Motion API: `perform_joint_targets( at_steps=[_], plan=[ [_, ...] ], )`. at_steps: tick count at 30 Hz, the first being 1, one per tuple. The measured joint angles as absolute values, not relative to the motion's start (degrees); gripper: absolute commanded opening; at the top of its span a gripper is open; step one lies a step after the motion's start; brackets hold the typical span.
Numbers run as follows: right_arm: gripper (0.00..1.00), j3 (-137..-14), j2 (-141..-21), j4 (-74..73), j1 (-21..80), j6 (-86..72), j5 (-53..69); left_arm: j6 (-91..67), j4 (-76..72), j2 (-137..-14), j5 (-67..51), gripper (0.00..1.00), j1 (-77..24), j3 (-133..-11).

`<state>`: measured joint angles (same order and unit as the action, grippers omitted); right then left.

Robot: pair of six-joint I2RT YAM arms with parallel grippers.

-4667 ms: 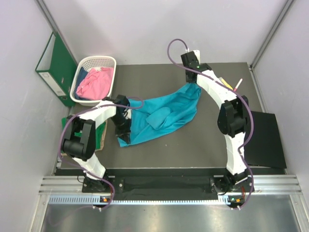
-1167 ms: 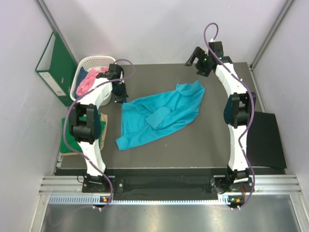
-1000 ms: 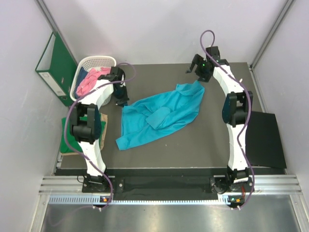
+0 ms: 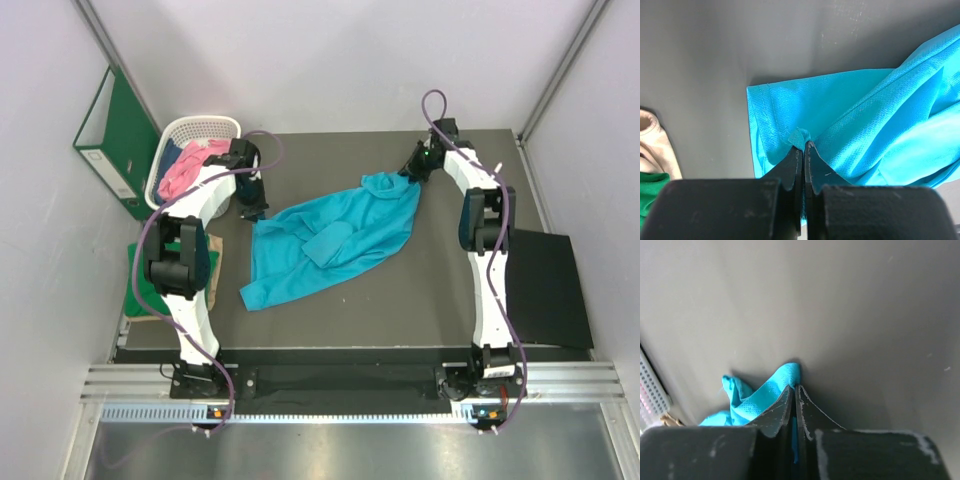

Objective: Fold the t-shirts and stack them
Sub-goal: Flatten out the tshirt

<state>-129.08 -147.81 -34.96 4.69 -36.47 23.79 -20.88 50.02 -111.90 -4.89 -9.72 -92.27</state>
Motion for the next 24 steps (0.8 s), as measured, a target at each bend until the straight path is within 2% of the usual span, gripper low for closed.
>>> perform_joint_targets(
  at_steps=[4, 11, 21, 24],
  plan=[
    [0.0, -127.7, -147.3, -34.2, 4.9, -36.0, 25.7, -20.9, 50.3, -111.9, -4.6, 0.0, -9.7, -92.6],
    [0.0, -118.3, -138.9, -33.7, 5.1, -32.5, 22.3, -21.2, 50.6, -111.8, -3.9, 0.0, -9.7, -94.5],
    [0.0, -104.1, -113.7, -24.6, 5.0, -28.6, 22.1, -22.2, 50.2, -111.1, -3.8, 0.0, -9.7, -93.8],
    [0.0, -96.1, -107.3, -21.0, 5.0, -27.9, 24.5, -22.3, 50.0, -110.4, -3.8, 0.0, -9.7, -92.2]
  ],
)
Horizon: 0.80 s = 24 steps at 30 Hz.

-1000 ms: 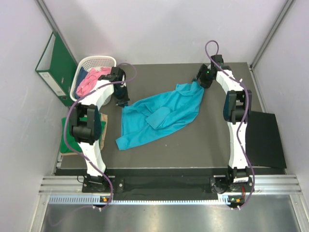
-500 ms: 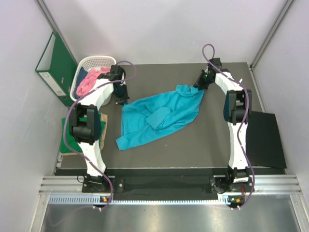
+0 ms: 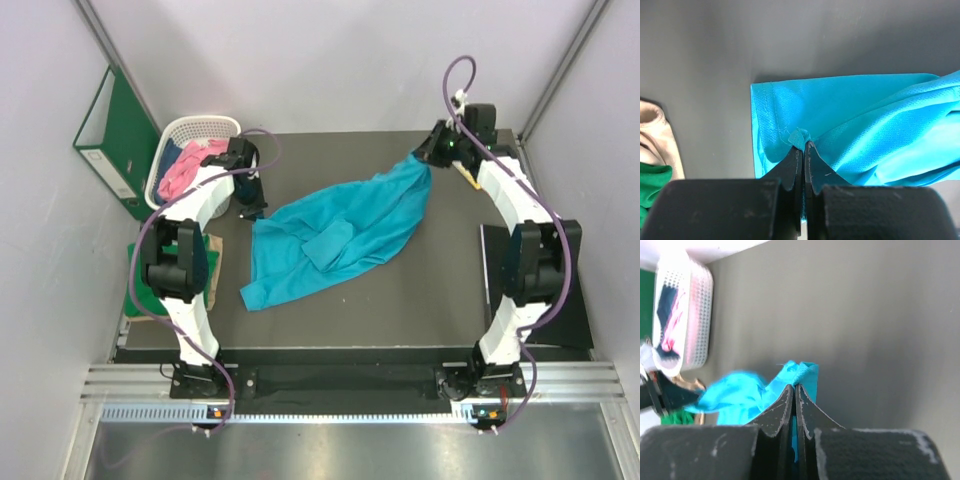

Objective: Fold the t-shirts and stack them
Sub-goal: Flatten out the tshirt

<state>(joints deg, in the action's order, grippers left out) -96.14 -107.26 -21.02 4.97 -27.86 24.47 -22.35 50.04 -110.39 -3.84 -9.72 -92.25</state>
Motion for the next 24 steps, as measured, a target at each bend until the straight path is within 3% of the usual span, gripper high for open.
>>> perform_joint_targets(
  at_steps=[9, 10, 11, 14, 17, 24],
  plan=[
    [0.02, -69.3, -102.4, -22.4, 5.0, -23.0, 28.8, -22.4, 49.8, -108.7, -3.9, 0.0, -9.8, -89.3],
    [0.1, -66.8, -102.4, -24.2, 5.1, -22.0, 28.7, -22.4, 49.7, -108.4, -3.9, 0.0, -9.9, -89.0],
    [0.32, -65.2, -102.4, -25.8, 5.1, -21.2, 28.6, -22.4, 49.7, -108.2, -3.9, 0.0, -9.9, -88.8],
    [0.53, -63.4, -103.3, -30.4, 5.1, -19.4, 28.1, -22.4, 49.6, -108.1, -3.9, 0.0, -9.9, -88.6],
    [0.59, -63.1, -104.2, -31.5, 5.0, -18.8, 29.2, -22.4, 49.6, -108.1, -4.1, 0.0, -9.9, -88.4],
    [0.59, -63.1, -103.8, -31.3, 5.1, -19.3, 29.9, -22.4, 49.2, -107.9, -4.1, 0.0, -10.2, -87.0]
  ],
)
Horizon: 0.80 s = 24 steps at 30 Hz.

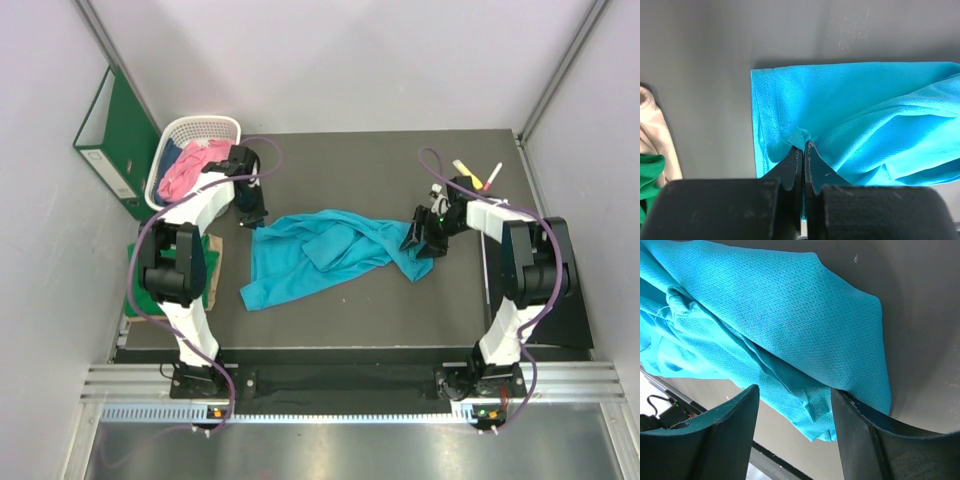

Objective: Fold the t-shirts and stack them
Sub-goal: Flatten out the tshirt

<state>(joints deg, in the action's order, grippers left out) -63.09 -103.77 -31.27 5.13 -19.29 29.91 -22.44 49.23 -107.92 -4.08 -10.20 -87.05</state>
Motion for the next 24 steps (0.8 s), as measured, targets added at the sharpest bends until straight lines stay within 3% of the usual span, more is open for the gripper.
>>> perform_joint_targets(
  at_steps=[4, 5, 6, 7, 8, 10, 16, 24],
  plan=[
    [0.5, -63.1, -103.8, -31.2, 5.1, -19.6, 29.9, -22.4, 49.1, -107.7, -4.1, 0.0, -10.3, -85.8],
    [0.34, -63.1, -103.8, -31.2, 5.2, -19.6, 29.8, -22.4, 49.1, -107.6, -4.1, 0.0, -10.3, -85.5],
    [0.24, -63.1, -104.0, -31.2, 5.2, -19.6, 29.6, -22.4, 49.1, -107.5, -4.1, 0.0, -10.3, -85.3],
    [0.09, -63.2, -104.3, -31.1, 5.3, -19.6, 29.4, -22.4, 49.1, -107.5, -4.1, 0.0, -10.3, -85.1],
    [0.04, -63.4, -104.7, -31.3, 5.4, -19.5, 29.1, -22.4, 49.1, -107.4, -4.1, 0.0, -10.3, -85.0],
    [0.0, -64.2, -106.4, -31.6, 5.9, -19.9, 28.1, -22.4, 49.1, -107.3, -4.1, 0.0, -10.3, -85.0],
    [0.0, -66.2, -105.7, -34.3, 8.3, -19.4, 23.9, -22.4, 49.5, -107.0, -4.0, 0.0, -10.3, -85.6],
    [0.0, -76.4, -91.6, -39.0, 8.9, -18.8, 15.0, -22.1, 51.4, -106.1, -2.2, 0.0, -10.3, -94.4]
  ],
)
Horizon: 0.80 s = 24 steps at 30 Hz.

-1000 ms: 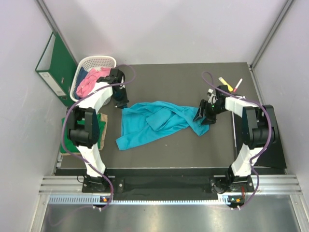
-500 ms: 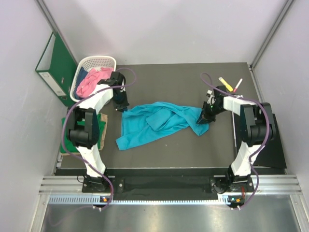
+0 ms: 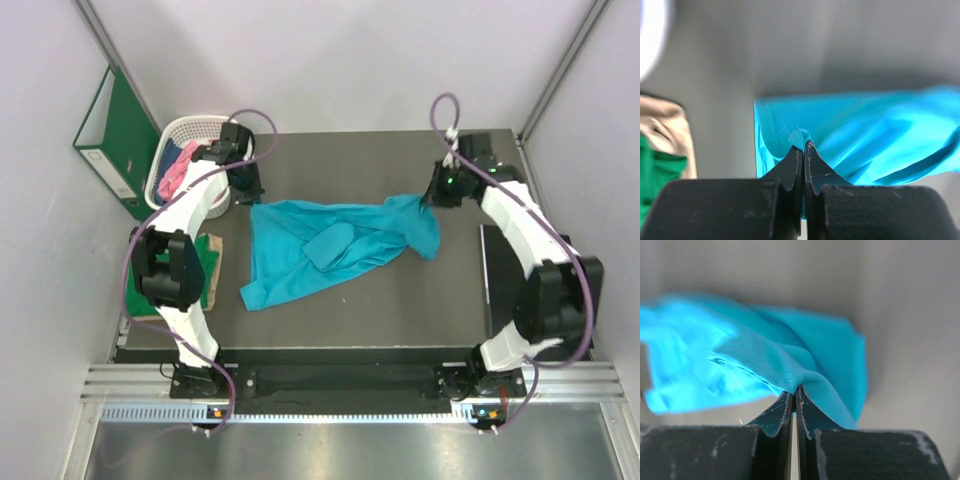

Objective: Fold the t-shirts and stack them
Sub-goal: Flatten out the tshirt

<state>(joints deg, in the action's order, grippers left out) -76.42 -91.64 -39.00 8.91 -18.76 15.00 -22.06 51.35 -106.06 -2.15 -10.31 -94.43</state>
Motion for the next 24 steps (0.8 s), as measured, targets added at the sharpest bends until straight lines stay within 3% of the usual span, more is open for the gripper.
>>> perform_joint_targets(
  at_steps=[8, 24],
  plan=[
    [0.0, -85.4, -76.0, -36.0, 8.9, -15.7, 6.7, -21.9, 49.0, -98.5, 0.7, 0.0, -10.3, -105.4],
    [0.0, -92.5, -41.1, -38.6, 9.3, -9.1, 1.5, -22.4, 40.1, -58.5, -4.3, 0.0, -11.1, -99.9]
  ],
)
